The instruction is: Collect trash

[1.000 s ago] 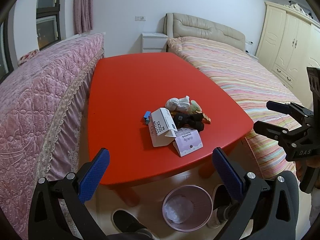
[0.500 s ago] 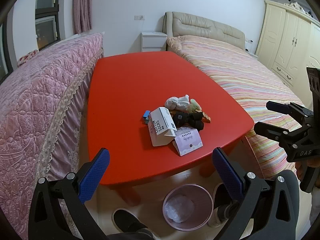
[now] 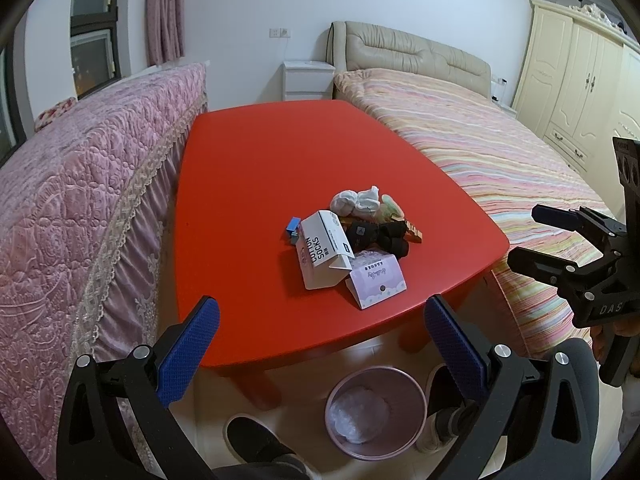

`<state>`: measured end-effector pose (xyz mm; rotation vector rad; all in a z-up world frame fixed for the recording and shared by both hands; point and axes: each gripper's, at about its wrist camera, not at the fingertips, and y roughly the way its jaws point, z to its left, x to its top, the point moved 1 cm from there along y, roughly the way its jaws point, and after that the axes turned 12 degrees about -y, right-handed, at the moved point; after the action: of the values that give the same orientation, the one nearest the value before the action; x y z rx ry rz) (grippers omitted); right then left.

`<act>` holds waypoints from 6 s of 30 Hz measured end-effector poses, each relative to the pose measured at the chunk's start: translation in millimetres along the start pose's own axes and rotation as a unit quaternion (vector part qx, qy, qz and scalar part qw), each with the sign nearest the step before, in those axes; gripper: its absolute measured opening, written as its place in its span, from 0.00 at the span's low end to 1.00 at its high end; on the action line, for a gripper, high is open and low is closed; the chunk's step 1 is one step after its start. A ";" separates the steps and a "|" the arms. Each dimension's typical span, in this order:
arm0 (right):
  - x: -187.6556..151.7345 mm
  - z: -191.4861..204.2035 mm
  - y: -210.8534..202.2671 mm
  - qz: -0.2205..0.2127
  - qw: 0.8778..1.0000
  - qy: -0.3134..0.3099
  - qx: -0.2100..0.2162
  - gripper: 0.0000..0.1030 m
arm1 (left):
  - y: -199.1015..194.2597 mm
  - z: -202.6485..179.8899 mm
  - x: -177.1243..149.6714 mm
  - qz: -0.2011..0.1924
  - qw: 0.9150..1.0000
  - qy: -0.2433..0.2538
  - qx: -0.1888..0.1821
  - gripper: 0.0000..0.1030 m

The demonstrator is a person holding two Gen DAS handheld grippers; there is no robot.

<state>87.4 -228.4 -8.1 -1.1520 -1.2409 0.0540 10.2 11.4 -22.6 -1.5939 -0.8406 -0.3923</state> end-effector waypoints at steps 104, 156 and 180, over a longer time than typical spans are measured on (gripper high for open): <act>13.6 -27.2 56.2 0.069 0.995 -0.053 0.051 0.14 | 41.8 -9.9 40.4 0.053 0.998 0.044 -0.009 0.26; -82.6 42.3 -13.0 0.067 0.992 -0.023 0.107 0.88 | -2.9 -42.6 -74.0 0.097 0.991 0.061 -0.070 0.88; -82.7 33.2 -14.3 0.063 0.993 0.002 0.102 0.93 | -7.3 -23.9 -67.6 0.083 0.995 0.037 -0.043 0.92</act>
<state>22.1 -262.7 -60.2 -1.0512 -1.1302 0.2676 -35.9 -31.3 -57.8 -1.7038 -0.6359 -0.3701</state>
